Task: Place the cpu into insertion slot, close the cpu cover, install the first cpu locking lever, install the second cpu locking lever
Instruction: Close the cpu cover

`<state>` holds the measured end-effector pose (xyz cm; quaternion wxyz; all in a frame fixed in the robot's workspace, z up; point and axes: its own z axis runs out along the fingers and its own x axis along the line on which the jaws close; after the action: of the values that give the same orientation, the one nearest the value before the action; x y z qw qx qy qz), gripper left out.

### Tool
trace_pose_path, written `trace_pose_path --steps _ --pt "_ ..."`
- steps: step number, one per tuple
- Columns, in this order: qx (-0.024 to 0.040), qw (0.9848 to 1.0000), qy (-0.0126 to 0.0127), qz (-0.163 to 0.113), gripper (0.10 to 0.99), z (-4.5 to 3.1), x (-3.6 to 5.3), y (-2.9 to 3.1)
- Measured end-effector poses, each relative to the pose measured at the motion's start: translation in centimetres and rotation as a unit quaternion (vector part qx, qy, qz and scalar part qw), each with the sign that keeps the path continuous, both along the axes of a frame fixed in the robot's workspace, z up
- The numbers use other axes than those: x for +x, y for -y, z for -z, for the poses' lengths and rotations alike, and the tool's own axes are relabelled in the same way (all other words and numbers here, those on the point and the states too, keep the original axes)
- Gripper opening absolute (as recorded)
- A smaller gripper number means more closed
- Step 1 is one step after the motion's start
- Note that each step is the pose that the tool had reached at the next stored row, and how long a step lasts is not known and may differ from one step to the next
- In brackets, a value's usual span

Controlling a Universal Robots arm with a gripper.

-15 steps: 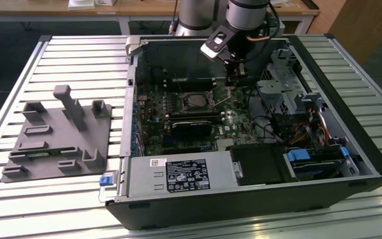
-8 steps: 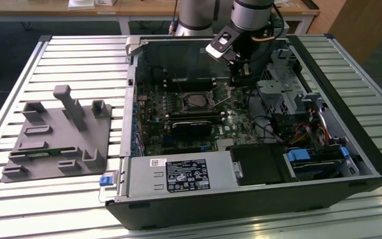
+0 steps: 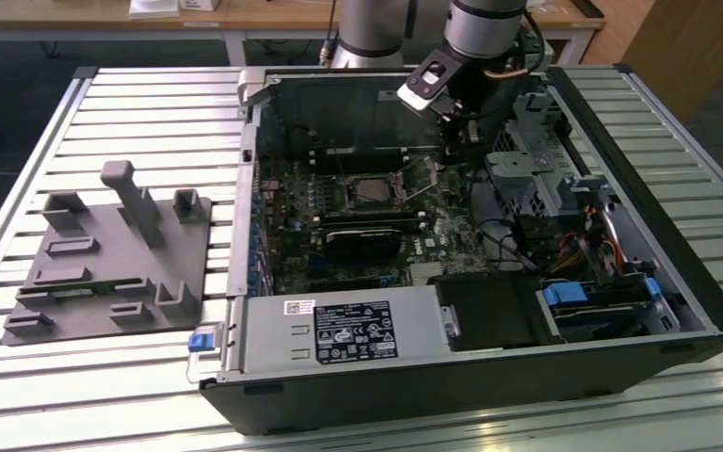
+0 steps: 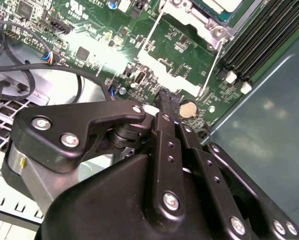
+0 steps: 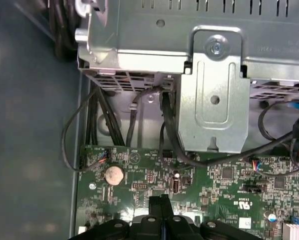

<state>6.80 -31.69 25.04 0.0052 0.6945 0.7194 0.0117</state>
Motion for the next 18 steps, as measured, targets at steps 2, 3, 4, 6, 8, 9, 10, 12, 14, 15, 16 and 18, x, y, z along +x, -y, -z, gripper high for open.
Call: trace_pose_path --steps 2,3,4,6,8,9,10,12,14,15,16,18 --pt "-0.0007 1.0000 -0.0003 0.002 0.106 0.19 0.15 0.00" --pt "-0.0008 1.0000 -0.0006 0.002 0.106 0.34 0.19 0.00" --pt "-0.0009 1.0000 -0.0010 0.003 0.106 0.47 0.21 0.00" --pt "-0.0011 1.0000 -0.0017 0.006 0.106 1.02 0.29 0.00" --pt "-0.0011 1.0000 -0.0018 0.006 0.106 1.10 0.29 0.00" --pt "-0.0011 1.0000 -0.0018 0.006 0.106 1.14 0.26 0.00" --pt "-0.0012 1.0000 -0.0018 0.006 0.106 1.17 0.20 0.00" --pt "-0.0011 1.0000 -0.0019 0.006 0.106 1.20 -0.13 0.00" --pt "-0.0011 1.0000 -0.0018 0.006 0.106 1.20 -0.65 0.00" --pt "-0.0011 1.0000 -0.0018 0.006 0.106 1.20 -0.93 0.00" --pt "-0.0011 1.0000 -0.0018 0.006 0.106 1.20 -1.22 0.00" --pt "-0.0012 1.0000 -0.0018 0.006 0.106 1.16 -1.73 0.01"
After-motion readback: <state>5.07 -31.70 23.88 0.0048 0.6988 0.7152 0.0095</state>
